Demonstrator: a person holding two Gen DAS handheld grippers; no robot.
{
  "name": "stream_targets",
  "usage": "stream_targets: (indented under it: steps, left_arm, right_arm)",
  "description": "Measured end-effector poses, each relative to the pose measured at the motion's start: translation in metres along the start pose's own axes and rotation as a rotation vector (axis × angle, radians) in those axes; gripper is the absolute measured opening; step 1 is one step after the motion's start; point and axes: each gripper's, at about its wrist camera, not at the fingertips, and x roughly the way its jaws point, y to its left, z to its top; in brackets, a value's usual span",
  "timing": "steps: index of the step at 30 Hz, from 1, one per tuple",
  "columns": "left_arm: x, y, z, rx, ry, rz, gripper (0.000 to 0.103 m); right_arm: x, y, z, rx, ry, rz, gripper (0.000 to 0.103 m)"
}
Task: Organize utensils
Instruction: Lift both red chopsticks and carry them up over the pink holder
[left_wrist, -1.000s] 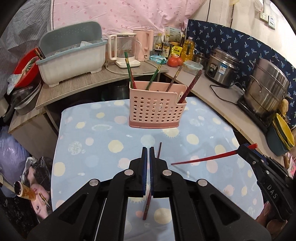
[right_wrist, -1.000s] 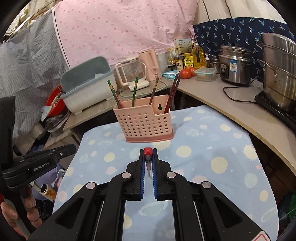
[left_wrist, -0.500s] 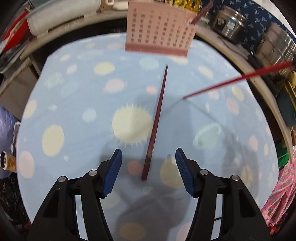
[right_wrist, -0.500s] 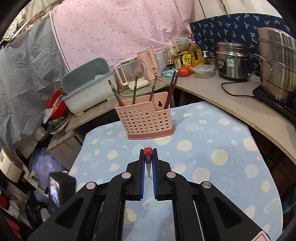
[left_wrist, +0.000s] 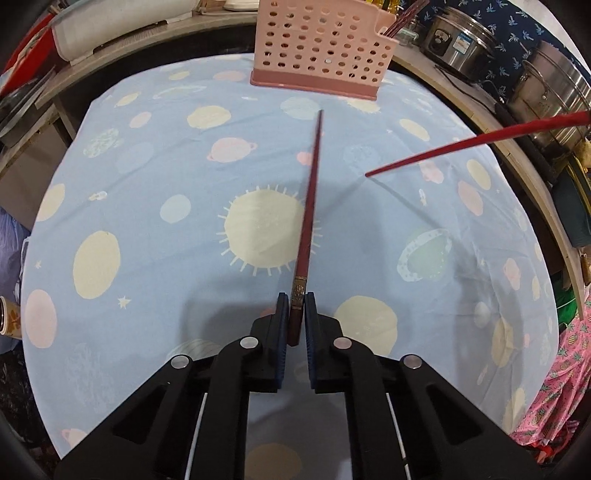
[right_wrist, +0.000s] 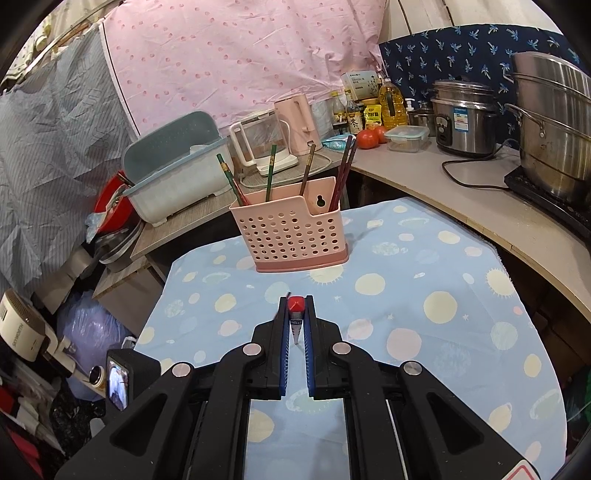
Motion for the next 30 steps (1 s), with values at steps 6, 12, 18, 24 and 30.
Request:
stream_targets:
  steps: [6, 12, 18, 24, 30]
  left_arm:
    - [-0.041, -0.002, 0.02, 0.001, -0.082, -0.022, 0.007]
    - [-0.094, -0.01, 0.06, 0.018, -0.197, -0.032, 0.007]
    - [-0.141, -0.026, 0.097, 0.048, -0.304, -0.032, 0.007]
    - [-0.163, -0.043, 0.121, 0.081, -0.359, -0.025, 0.007]
    - [-0.185, -0.05, 0.154, 0.094, -0.423, -0.01, 0.007]
  right_arm:
    - [-0.003, -0.001, 0.006, -0.008, -0.016, -0.002, 0.007]
    - [-0.007, 0.005, 0.031, -0.041, -0.055, 0.001, 0.007]
    - [-0.001, 0.012, 0.06, -0.064, -0.078, 0.005, 0.007]
    - [0.001, 0.023, 0.08, -0.083, -0.103, 0.02, 0.007]
    - [0.002, 0.025, 0.108, -0.08, -0.13, 0.04, 0.007]
